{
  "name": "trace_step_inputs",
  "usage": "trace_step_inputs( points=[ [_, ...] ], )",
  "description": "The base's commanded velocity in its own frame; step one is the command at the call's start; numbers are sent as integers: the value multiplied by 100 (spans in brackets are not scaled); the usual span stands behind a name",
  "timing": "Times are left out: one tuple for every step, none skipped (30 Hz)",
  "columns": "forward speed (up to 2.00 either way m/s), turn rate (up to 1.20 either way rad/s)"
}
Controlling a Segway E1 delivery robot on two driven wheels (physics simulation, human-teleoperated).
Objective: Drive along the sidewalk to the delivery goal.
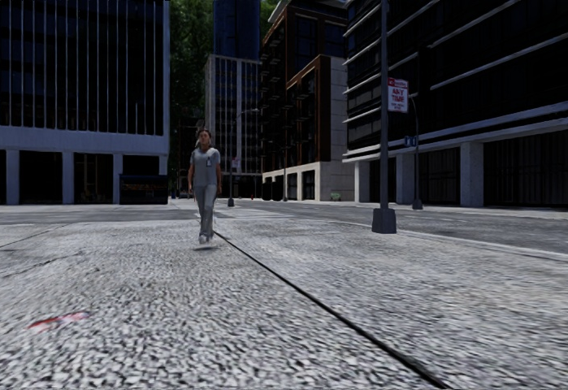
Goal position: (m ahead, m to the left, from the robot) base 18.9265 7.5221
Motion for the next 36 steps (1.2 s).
trace_step_inputs(
  points=[
    [200, 0],
    [200, 0],
    [200, 0],
    [200, 0],
    [200, 0],
    [200, 0],
    [200, 0],
    [200, 0],
    [200, 0],
    [200, 0],
    [200, 0],
    [200, 0],
    [200, 0],
    [200, 0],
    [200, 0],
    [200, 0],
    [200, 0],
    [200, 0],
    [200, 0],
    [200, 0],
    [200, 0],
    [200, 0],
    [200, 0],
    [200, 0],
    [200, 0],
    [200, 0],
    [200, 0],
    [200, 2],
    [200, 52],
    [199, 75],
    [198, 120],
    [198, 120],
    [195, 120],
    [192, 120],
    [191, 120],
    [188, 120]
  ],
)
